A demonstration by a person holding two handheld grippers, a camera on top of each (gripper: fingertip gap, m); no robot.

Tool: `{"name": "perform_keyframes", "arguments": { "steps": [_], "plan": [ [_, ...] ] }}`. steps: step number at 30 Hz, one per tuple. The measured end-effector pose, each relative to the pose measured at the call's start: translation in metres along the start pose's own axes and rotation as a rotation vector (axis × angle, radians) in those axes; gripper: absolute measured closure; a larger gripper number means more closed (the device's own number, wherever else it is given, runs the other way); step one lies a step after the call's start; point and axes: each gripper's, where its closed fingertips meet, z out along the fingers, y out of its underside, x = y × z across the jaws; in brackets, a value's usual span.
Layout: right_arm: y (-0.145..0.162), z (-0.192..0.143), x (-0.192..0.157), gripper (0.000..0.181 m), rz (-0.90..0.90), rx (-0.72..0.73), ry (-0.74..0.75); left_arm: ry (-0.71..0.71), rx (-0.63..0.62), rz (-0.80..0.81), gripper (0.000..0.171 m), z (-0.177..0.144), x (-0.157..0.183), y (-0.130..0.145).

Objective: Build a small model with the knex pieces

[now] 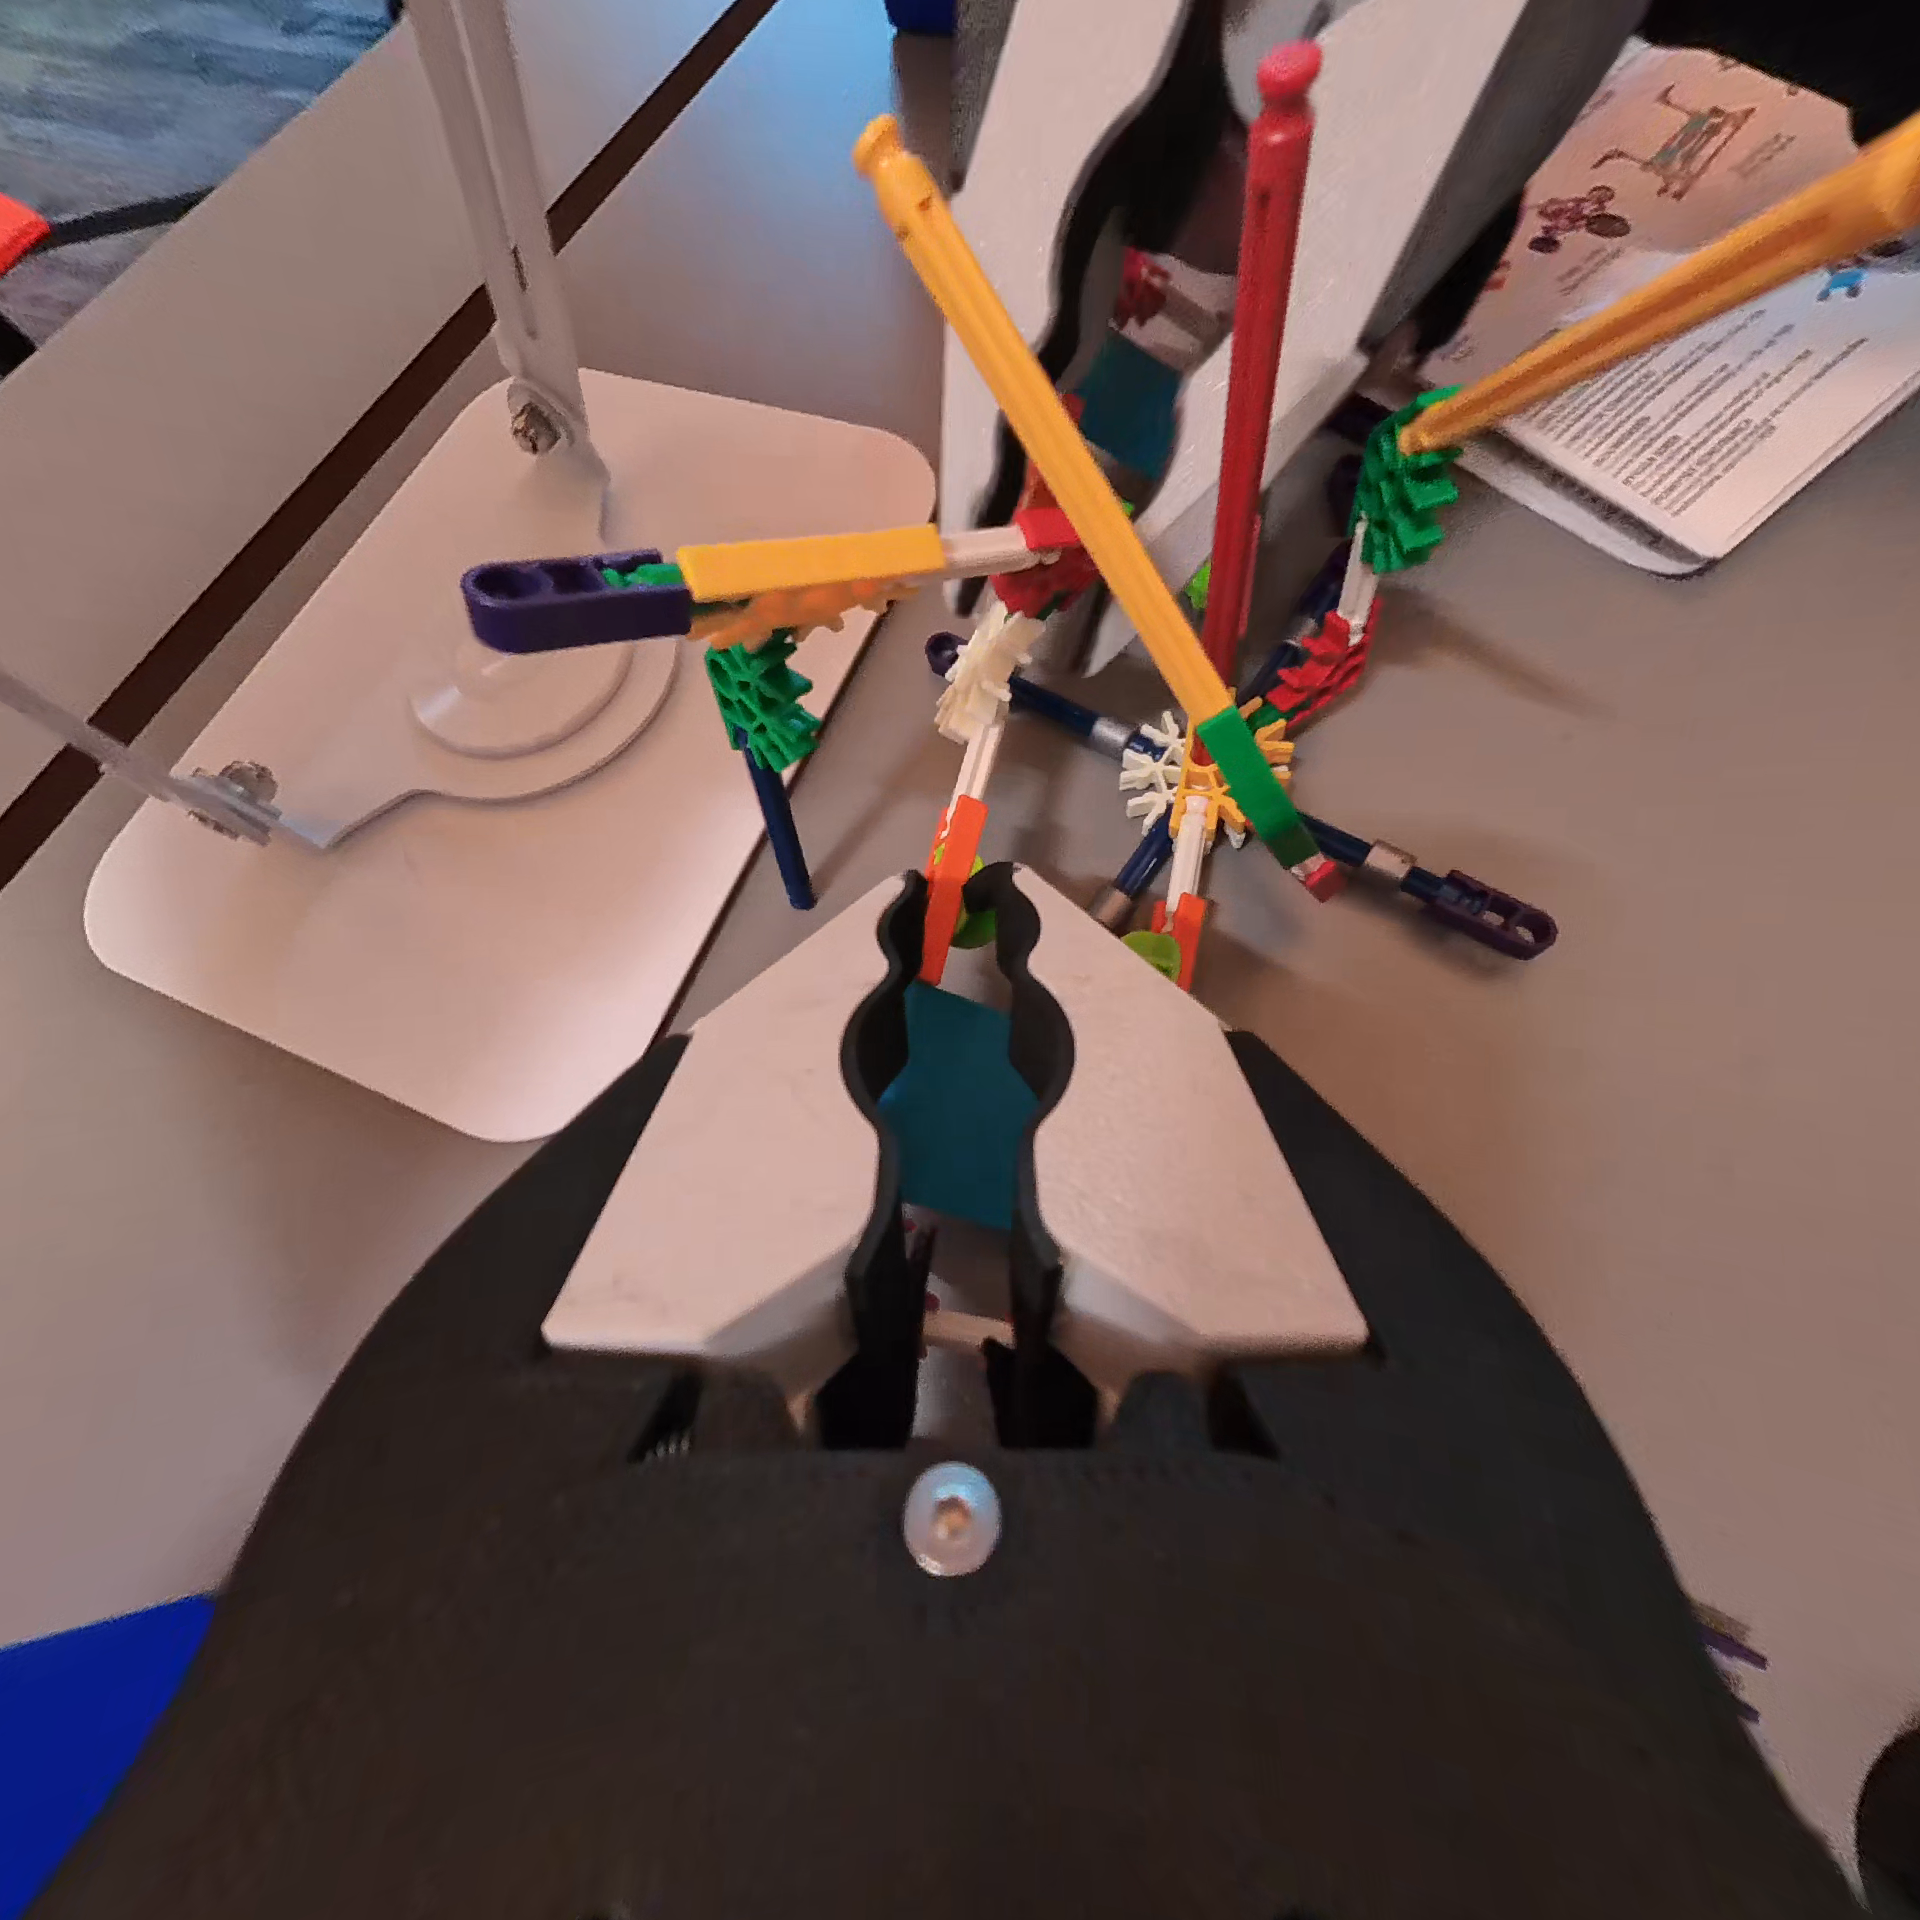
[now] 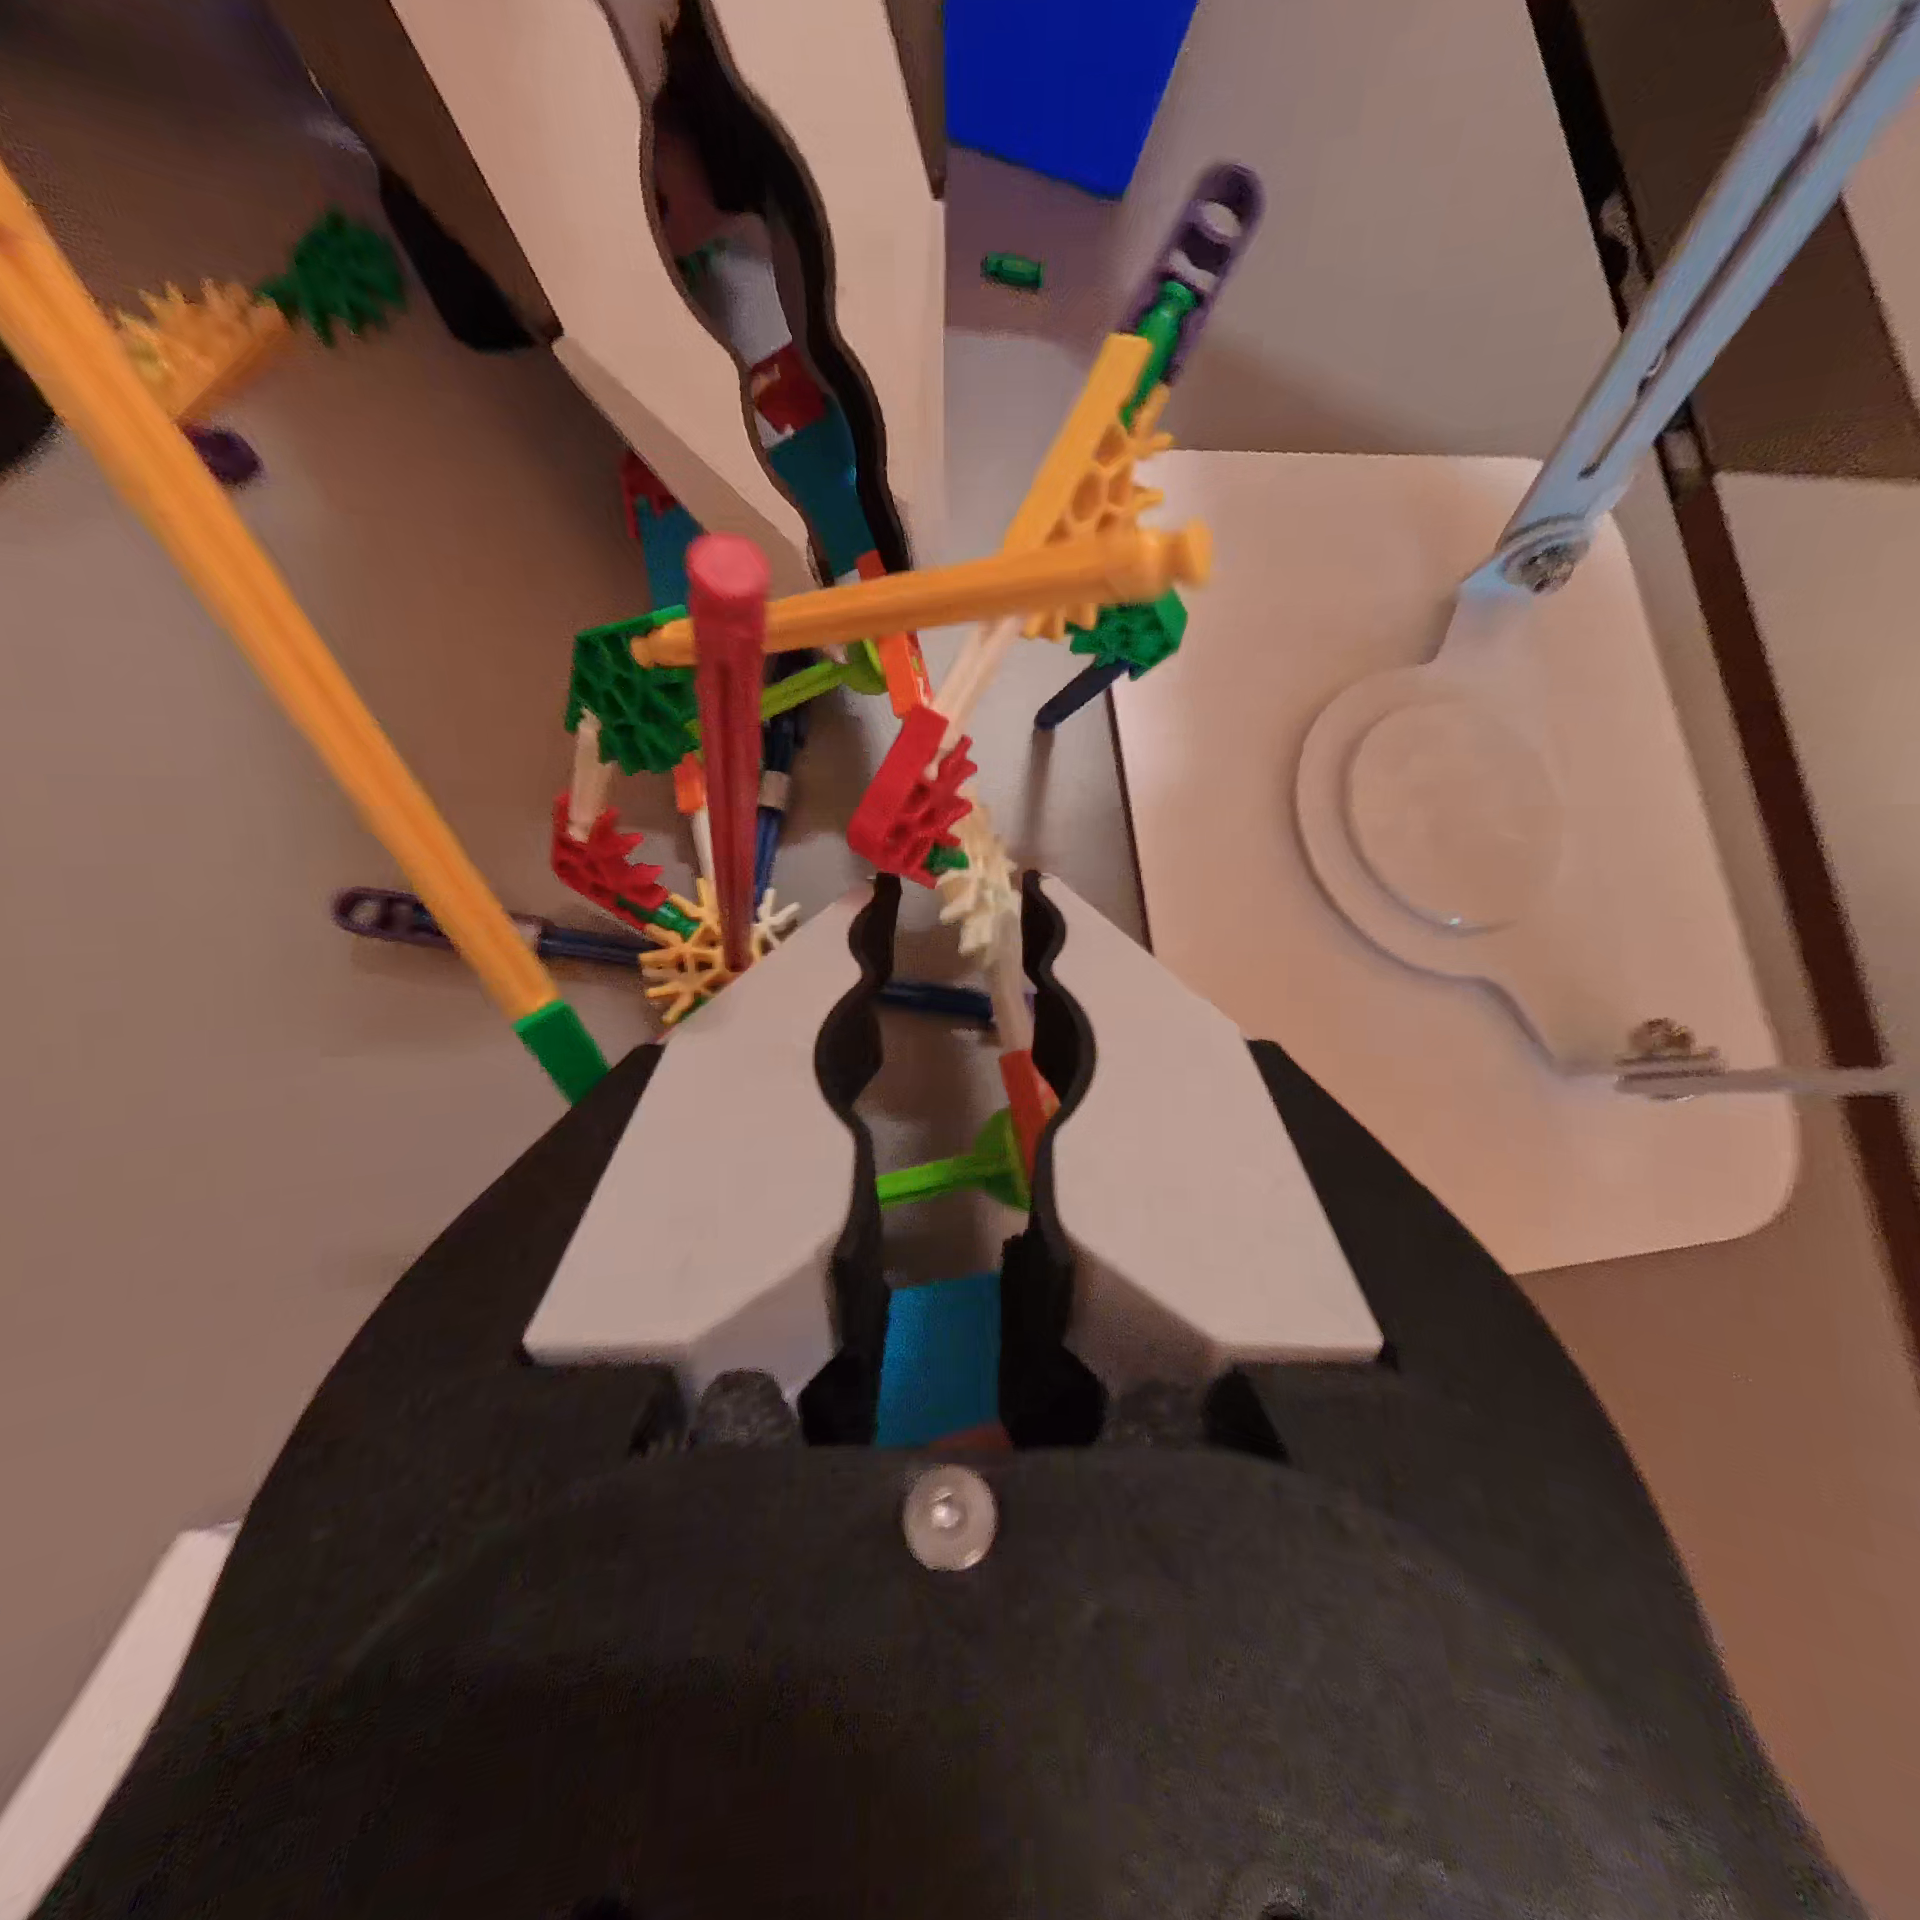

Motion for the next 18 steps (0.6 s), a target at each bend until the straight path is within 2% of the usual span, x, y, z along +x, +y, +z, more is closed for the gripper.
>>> {"name": "perform_keyframes", "arguments": {
  "steps": [3, 12, 18],
  "plan": [
    [0.004, 0.008, -0.001, 0.160, -0.098, -0.065, 0.041, 0.002, -0.001, 0.009, 0.161, 0.001, 0.003, -0.001],
    [-0.003, 0.015, -0.006, 0.173, -0.163, -0.053, 0.058, 0.000, 0.009, 0.050, 0.161, 0.002, 0.007, -0.003],
    [-0.004, 0.013, -0.008, 0.175, -0.128, -0.029, 0.034, -0.132, -0.008, 0.208, 0.158, 0.008, 0.006, -0.008]
  ]
}}
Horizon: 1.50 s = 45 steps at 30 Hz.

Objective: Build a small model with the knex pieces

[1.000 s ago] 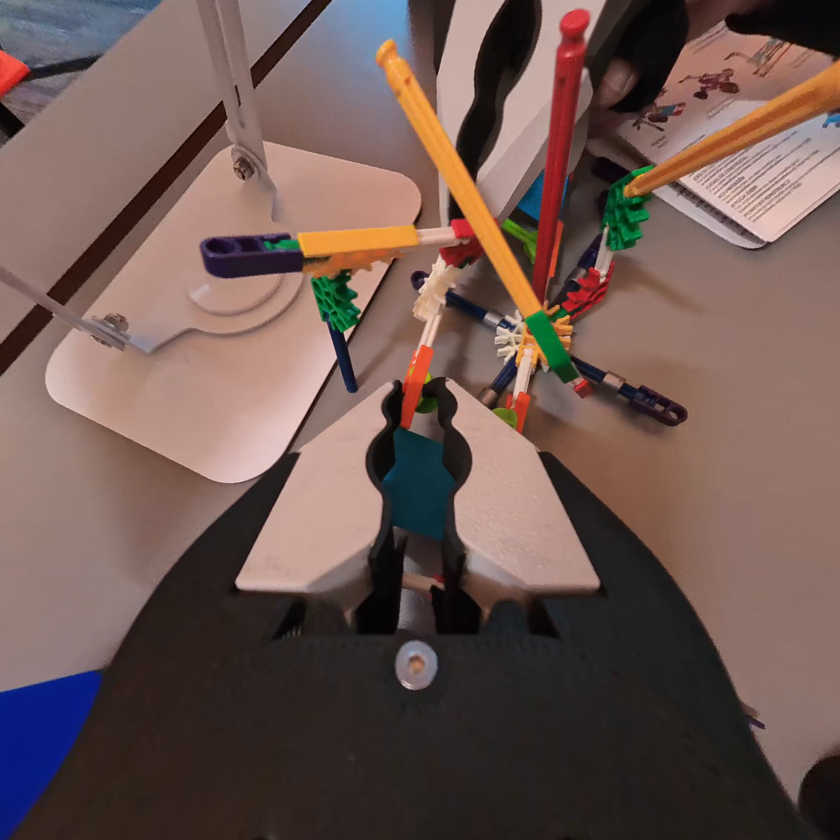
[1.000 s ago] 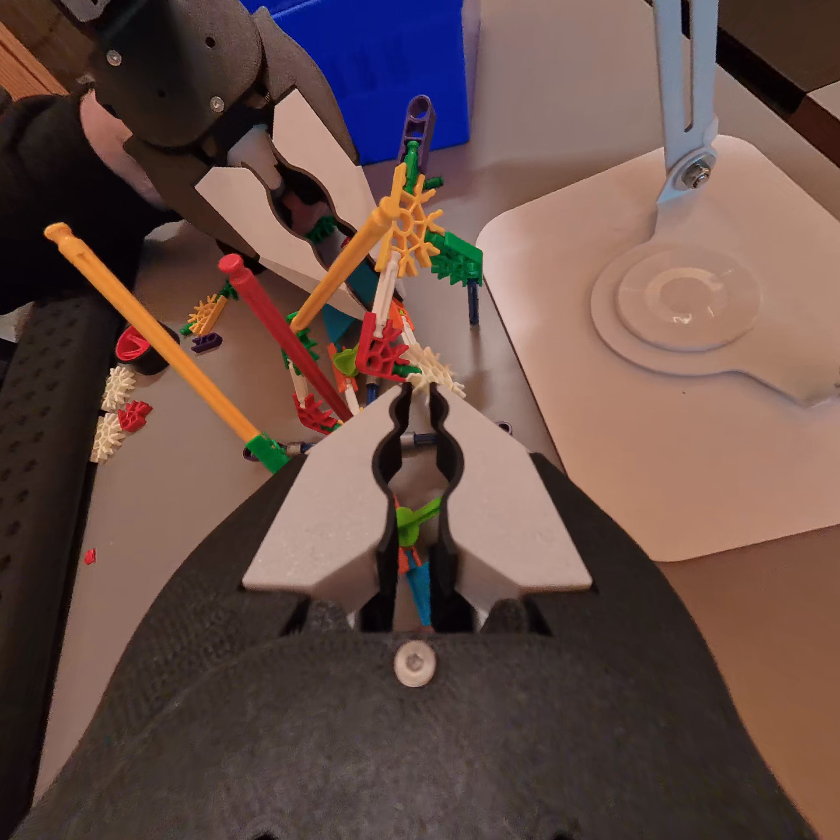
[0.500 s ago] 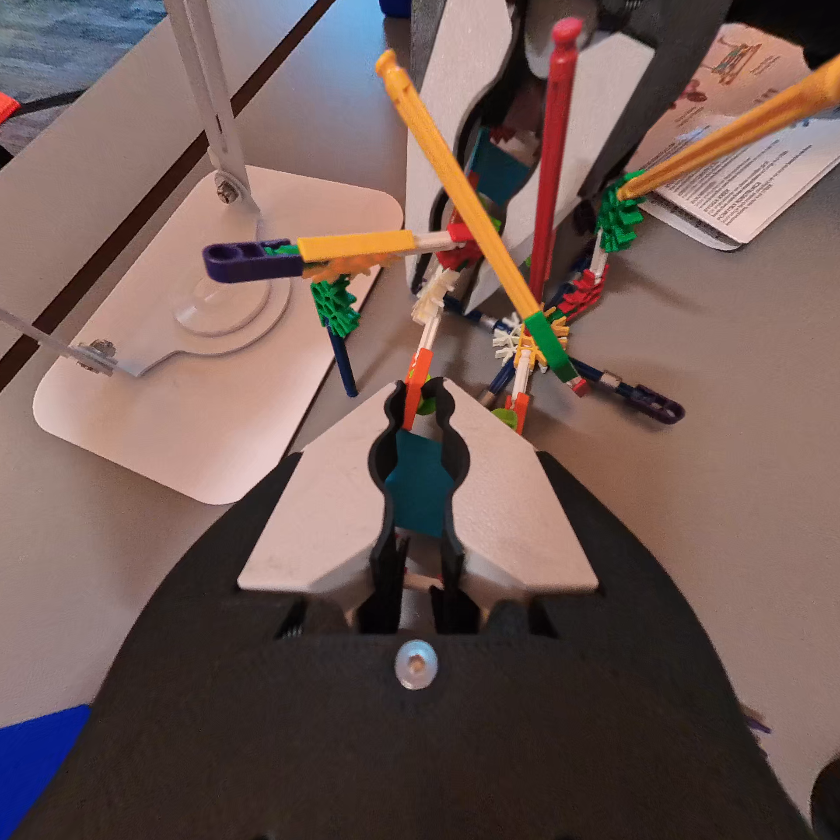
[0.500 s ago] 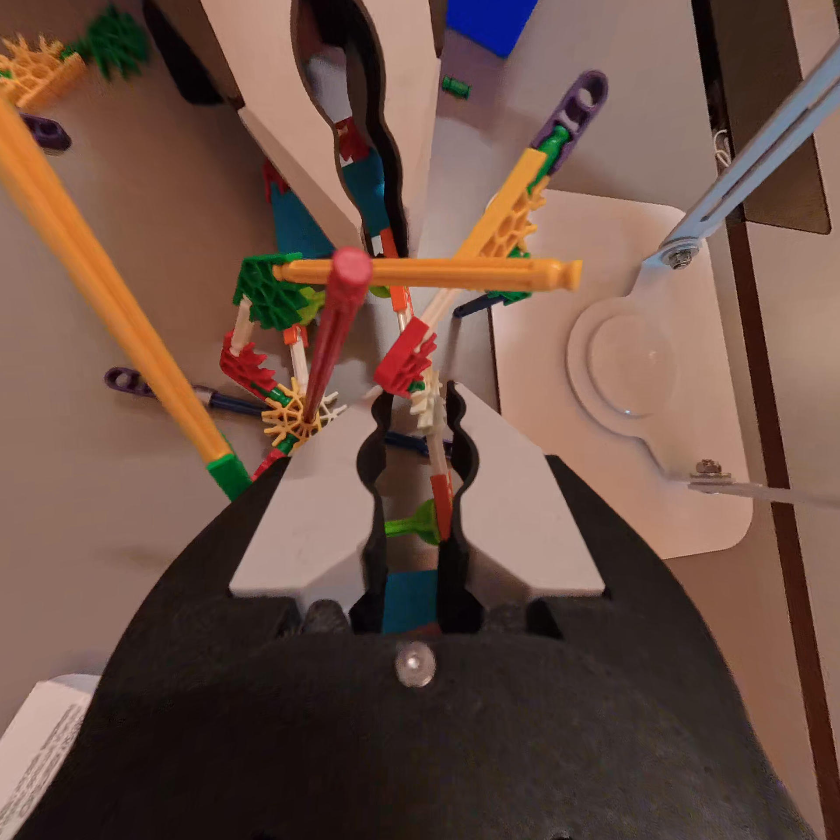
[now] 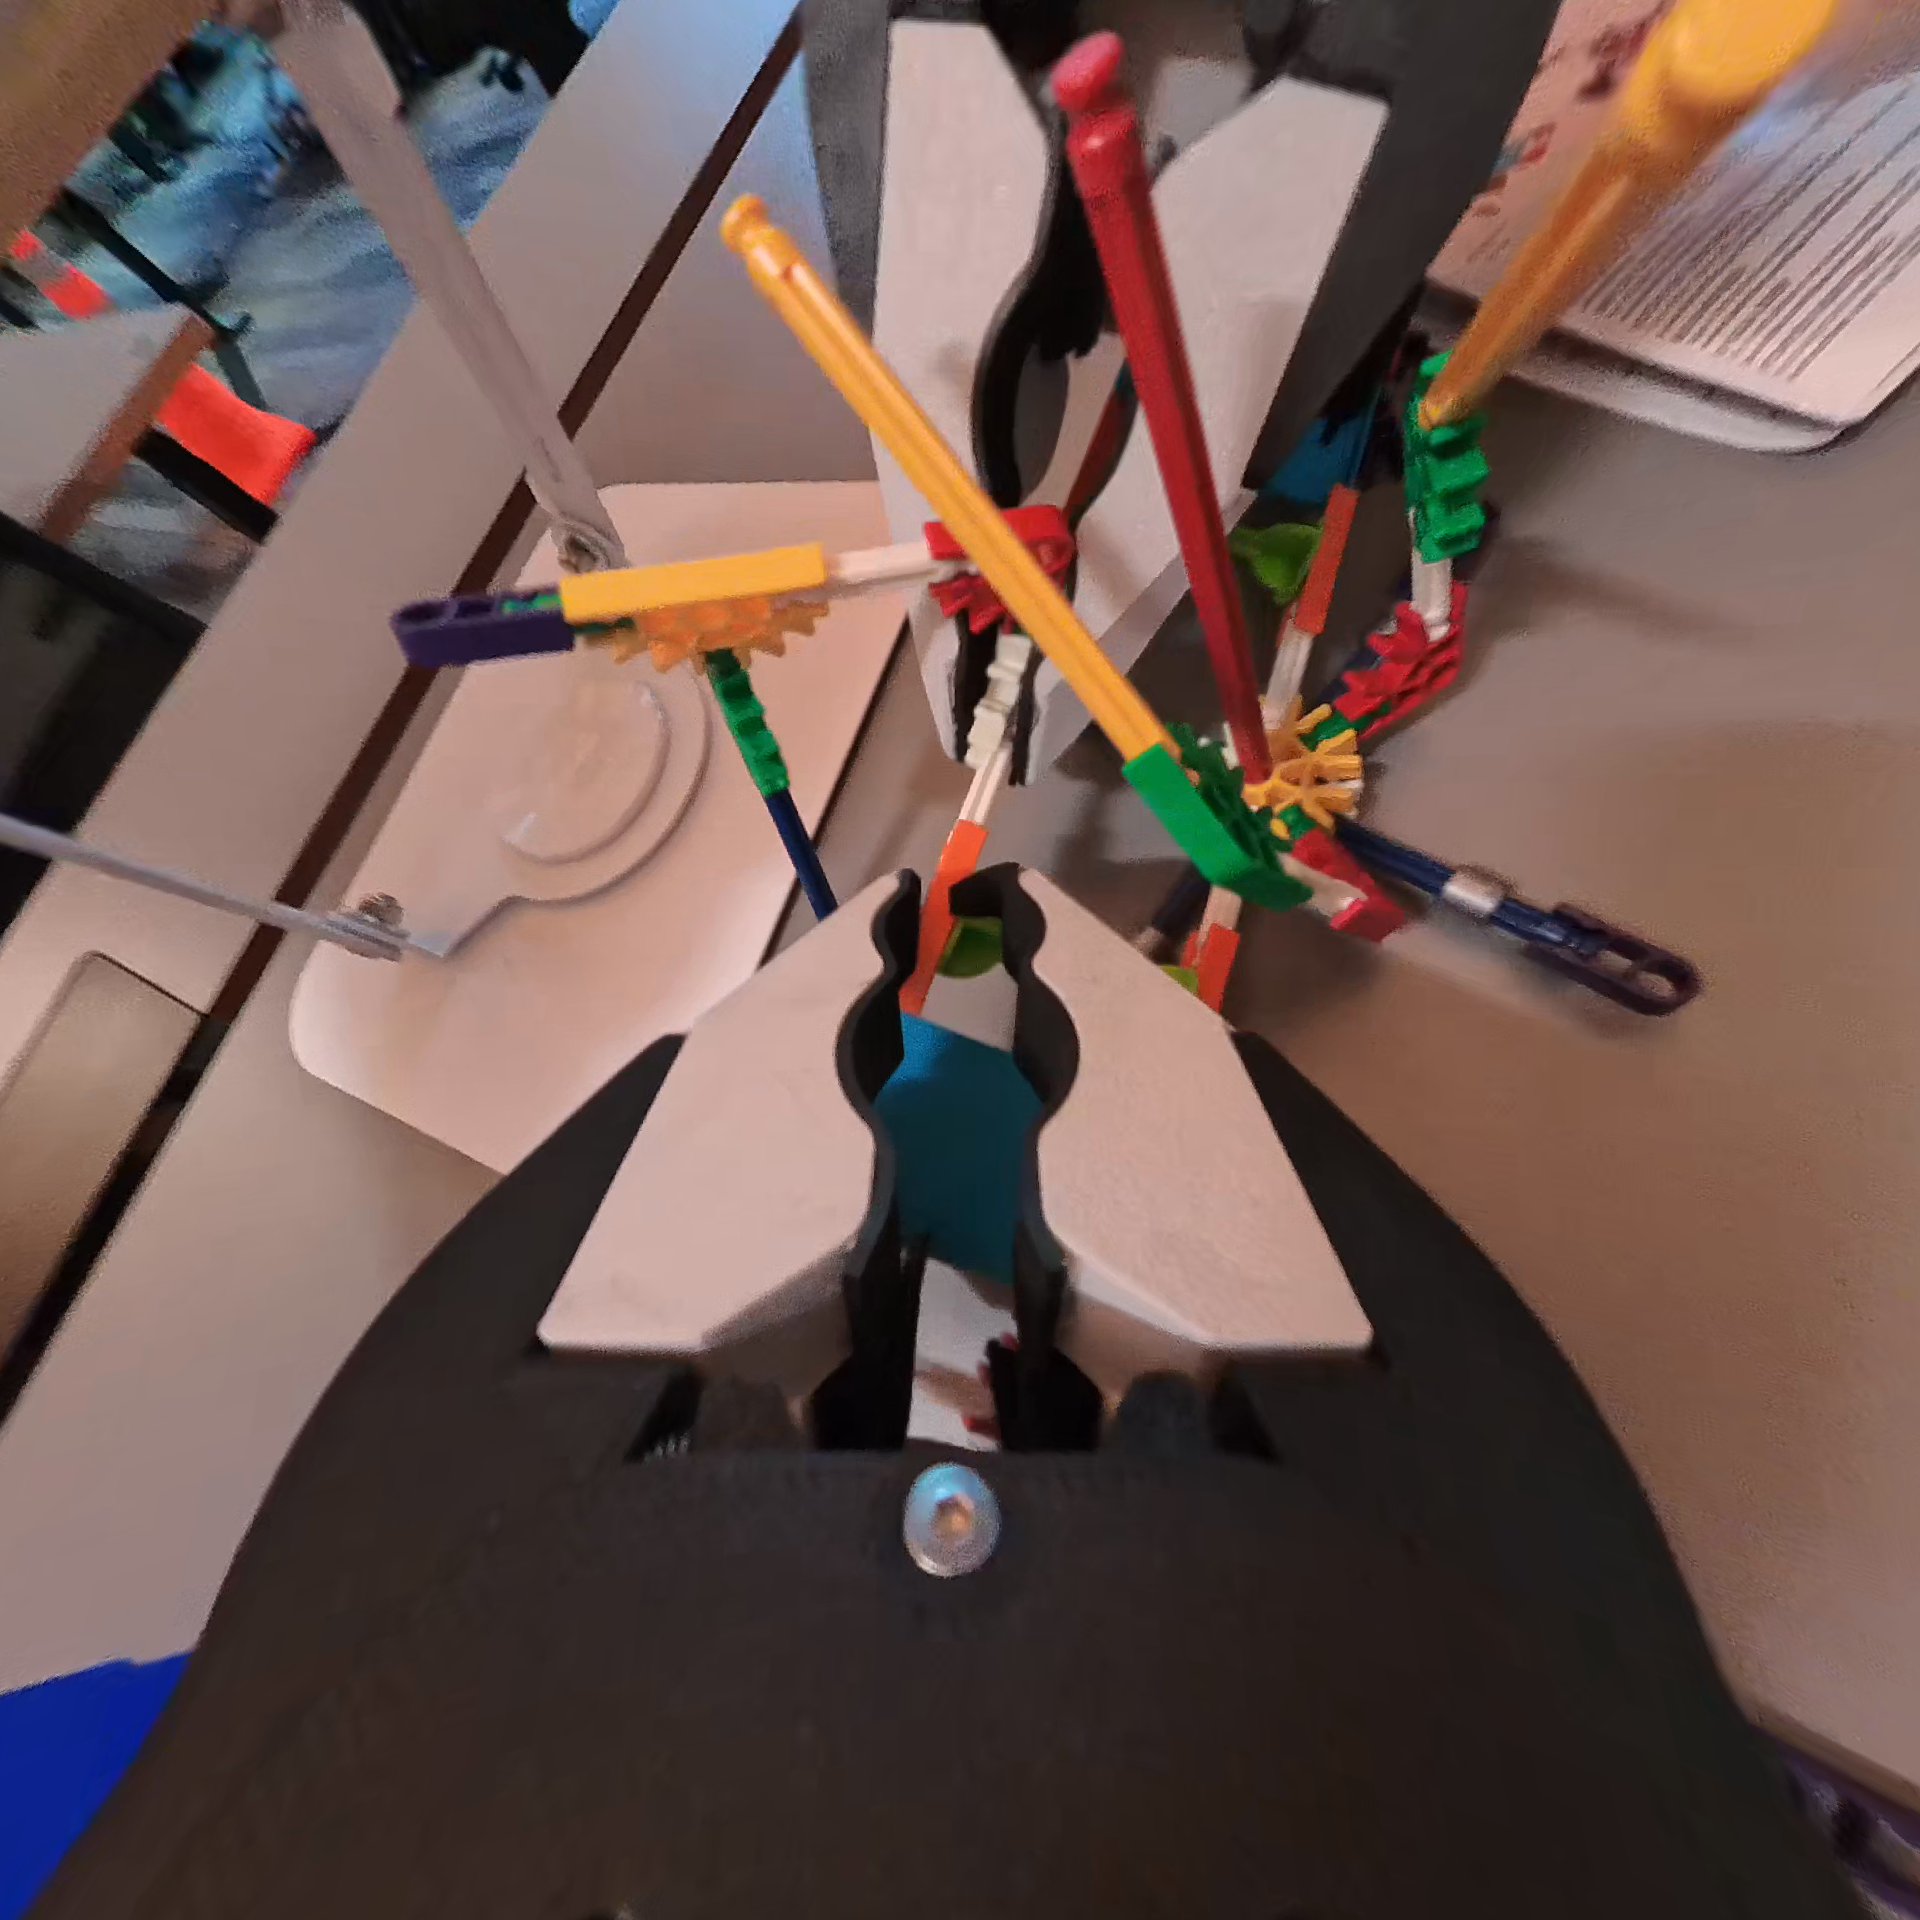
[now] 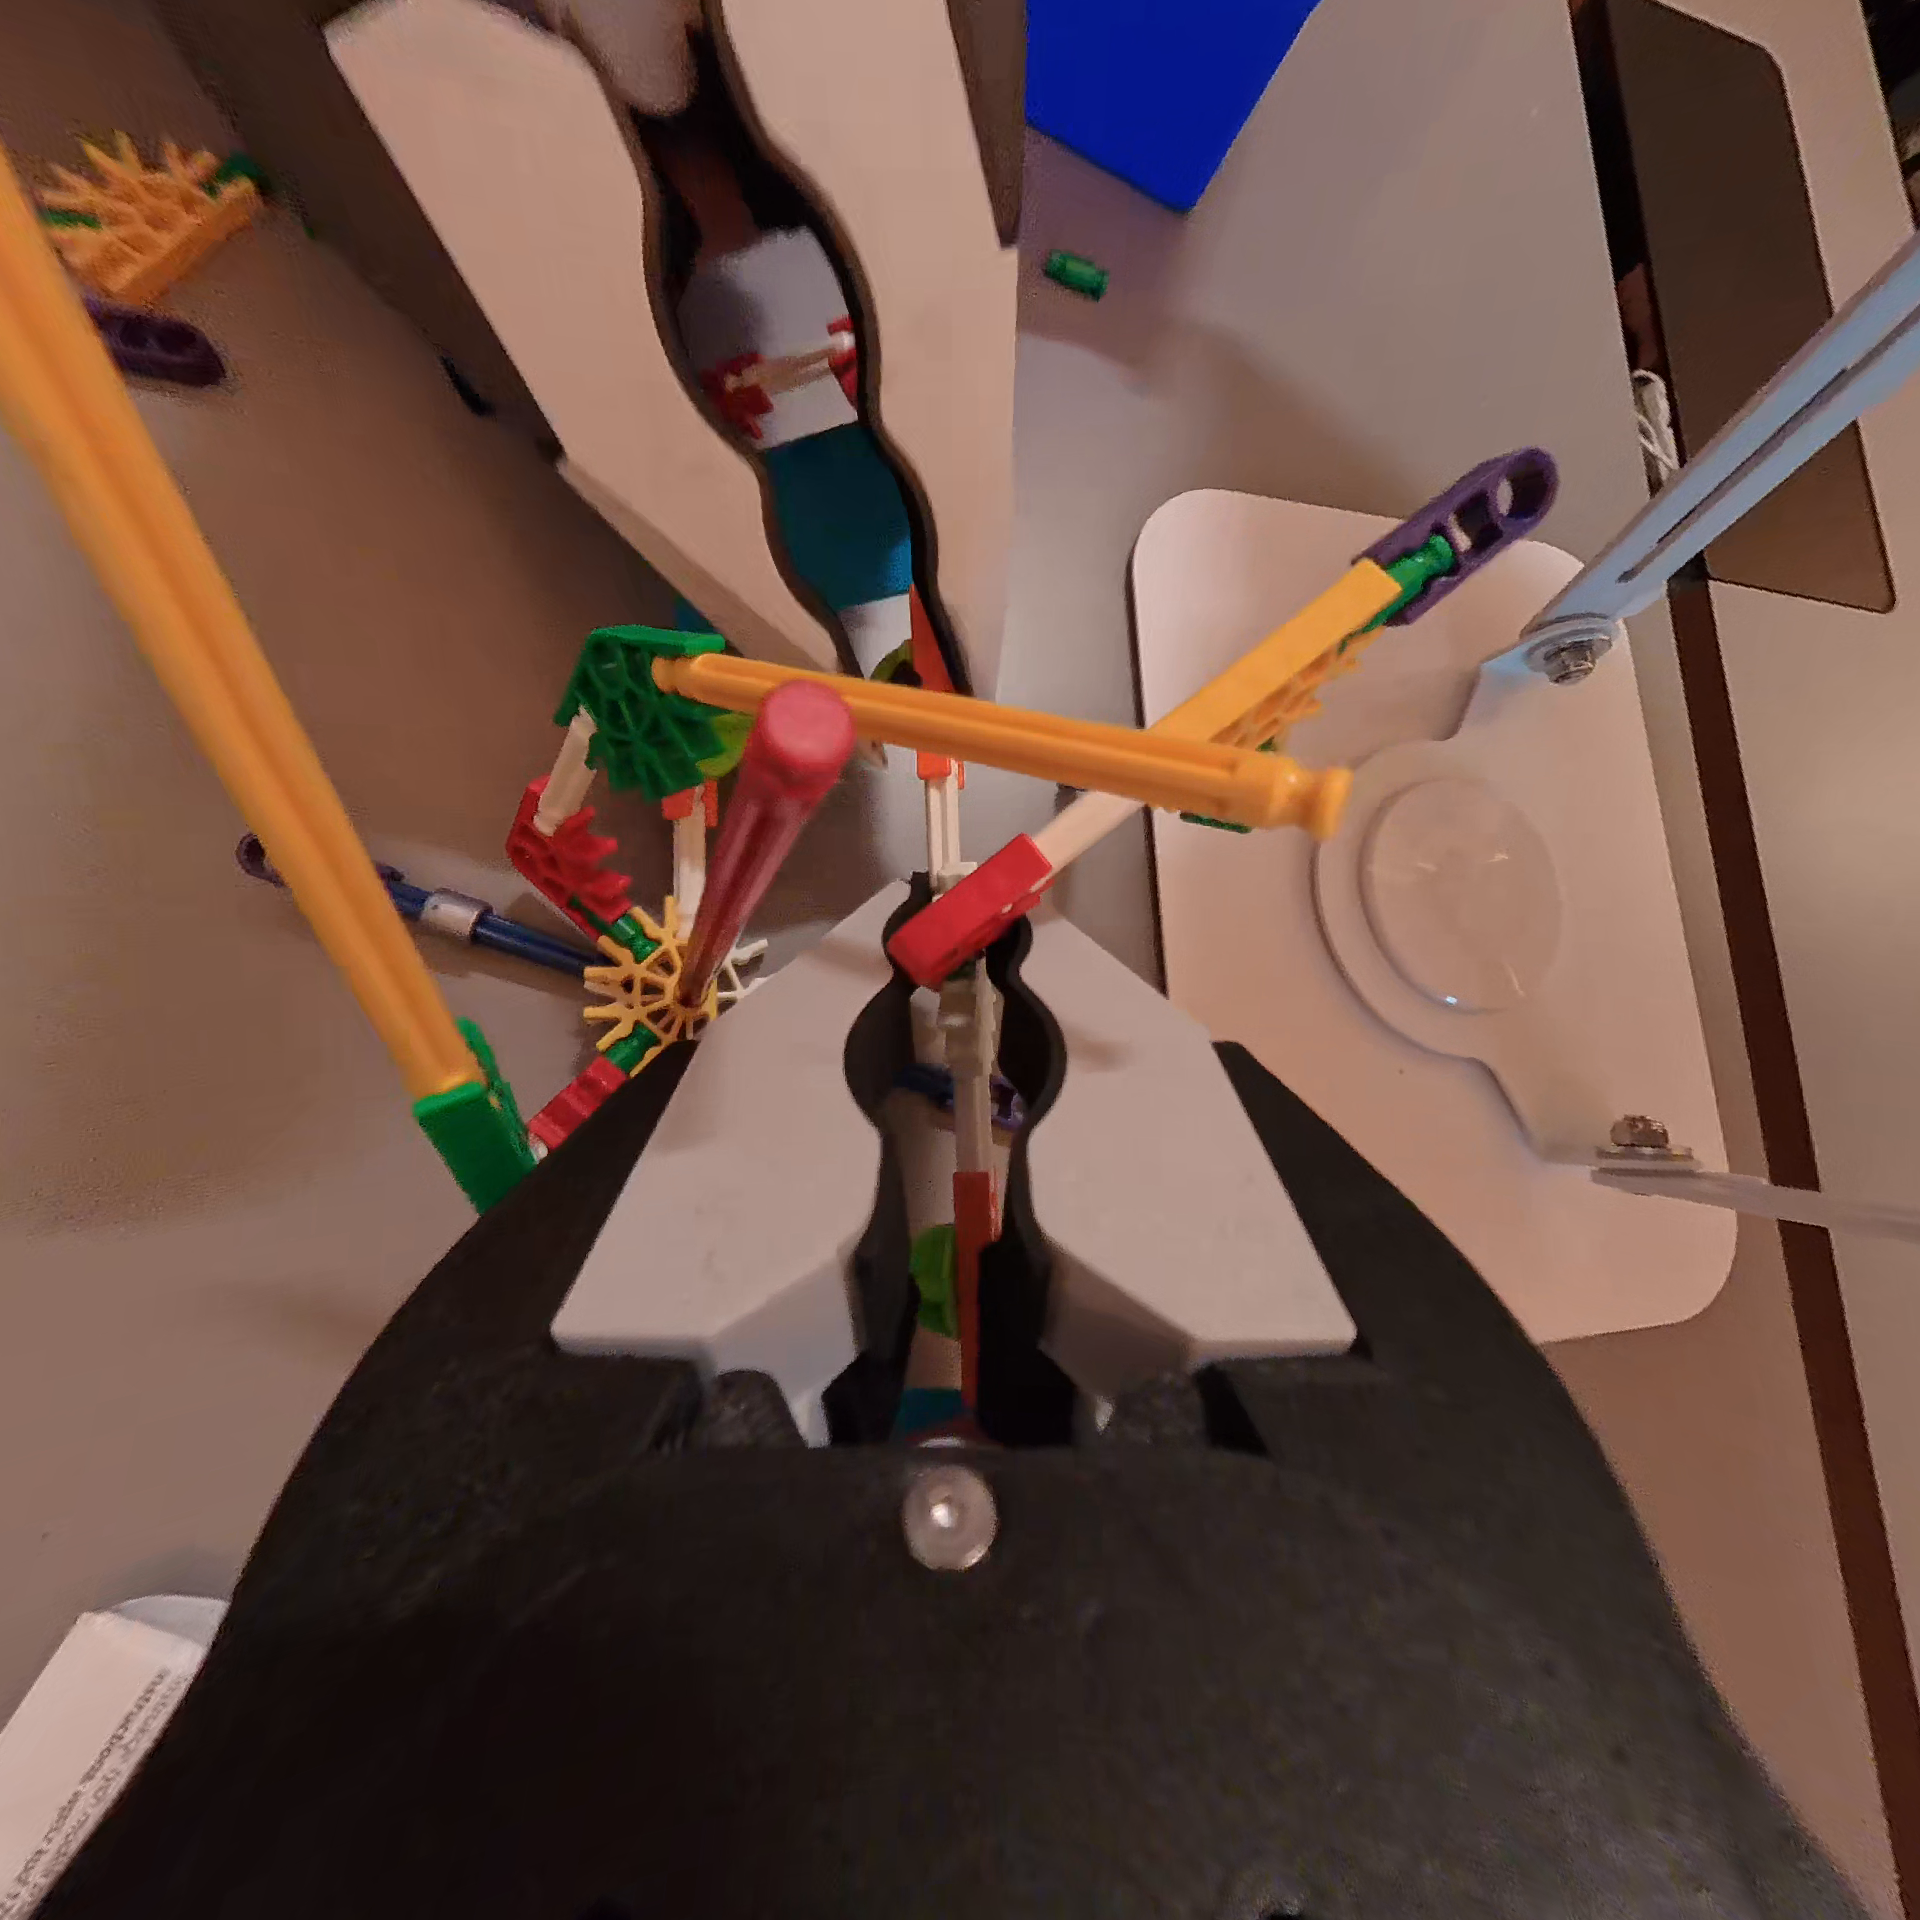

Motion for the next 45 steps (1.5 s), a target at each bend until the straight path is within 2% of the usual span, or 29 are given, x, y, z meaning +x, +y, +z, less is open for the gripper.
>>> {"name": "perform_keyframes", "arguments": {
  "steps": [5, 10, 23, 25, 26, 27, 30, 33, 36, 39, 43, 45],
  "plan": [
    [-0.006, 0.005, -0.008, 0.176, -0.031, -0.016, -0.008, -0.078, -0.050, 0.134, 0.162, 0.009, 0.004, 0.001],
    [-0.008, 0.006, -0.012, 0.177, -0.032, -0.020, -0.012, -0.109, -0.051, 0.166, 0.165, 0.010, 0.005, 0.001],
    [-0.004, 0.008, -0.018, 0.178, -0.031, -0.048, -0.033, -0.117, -0.066, 0.089, 0.166, 0.015, 0.009, 0.003],
    [-0.004, 0.008, -0.014, 0.171, -0.001, -0.044, -0.025, -0.120, -0.081, 0.097, 0.166, 0.016, 0.006, 0.003],
    [-0.003, 0.008, -0.014, 0.157, 0.013, -0.049, -0.030, -0.110, -0.071, 0.085, 0.166, 0.016, 0.005, 0.002],
    [-0.001, 0.007, -0.013, 0.151, 0.024, -0.068, -0.025, -0.079, -0.071, 0.065, 0.165, 0.016, 0.007, 0.004],
    [0.006, 0.001, -0.011, 0.164, 0.000, -0.086, -0.008, -0.016, -0.074, 0.057, 0.164, 0.009, 0.012, 0.005],
    [0.012, -0.005, -0.006, 0.159, 0.029, -0.116, 0.004, 0.004, -0.091, 0.049, 0.164, 0.006, 0.015, 0.008],
    [0.017, -0.013, -0.008, 0.173, 0.029, -0.136, -0.005, 0.033, -0.103, 0.016, 0.161, -0.001, 0.015, 0.009],
    [0.018, -0.011, -0.011, 0.177, 0.002, -0.133, -0.004, -0.026, -0.069, 0.036, 0.159, -0.007, 0.006, 0.001],
    [0.009, -0.008, -0.019, 0.178, -0.040, -0.108, -0.030, -0.057, -0.030, 0.022, 0.145, -0.012, 0.001, -0.010],
    [0.007, -0.005, -0.023, 0.178, -0.059, -0.097, -0.044, -0.074, -0.031, 0.021, 0.147, -0.013, -0.003, -0.010]
  ]
}}
